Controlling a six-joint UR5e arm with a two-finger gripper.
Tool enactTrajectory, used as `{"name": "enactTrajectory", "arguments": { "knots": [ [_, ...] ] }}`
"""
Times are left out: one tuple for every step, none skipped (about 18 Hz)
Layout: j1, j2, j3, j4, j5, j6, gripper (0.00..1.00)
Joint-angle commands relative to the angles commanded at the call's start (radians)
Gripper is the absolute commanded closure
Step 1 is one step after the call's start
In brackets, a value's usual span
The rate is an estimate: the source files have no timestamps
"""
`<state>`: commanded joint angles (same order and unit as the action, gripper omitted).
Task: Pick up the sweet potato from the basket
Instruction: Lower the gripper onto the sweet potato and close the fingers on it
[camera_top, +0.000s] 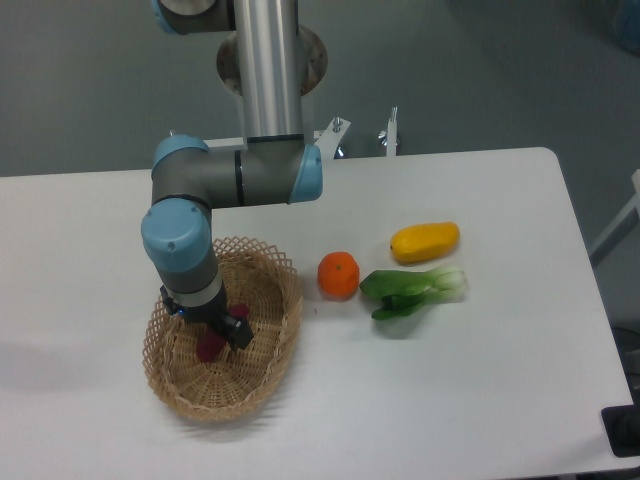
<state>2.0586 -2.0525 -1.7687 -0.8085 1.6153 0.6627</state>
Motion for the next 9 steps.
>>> {"name": "enactTrajectory", "arguments": {
  "knots": [
    [0.000, 0.002, 0.002, 0.000, 0.000, 0.002, 0.37],
    [0.000, 0.003, 0.002, 0.000, 0.000, 0.002, 0.53],
    [0.000, 0.003, 0.003, 0.000, 0.000, 0.009, 0.65],
    [0.000, 0.003, 0.005, 0.000, 0.003, 0.017, 0.71],
    [0.000, 0.005, 0.005, 0.000, 0.008, 0.020, 0.75],
    [0.000, 0.005, 0.005, 0.000, 0.012, 0.021, 0.77],
    [0.000, 0.005, 0.005, 0.000, 0.017, 0.026, 0.80],
    [0.000, 0.006, 0.005, 0.000, 0.021, 0.032, 0.82],
    [0.000, 0.009, 0.006, 0.000, 0.022, 0.038, 0.82]
  ]
}}
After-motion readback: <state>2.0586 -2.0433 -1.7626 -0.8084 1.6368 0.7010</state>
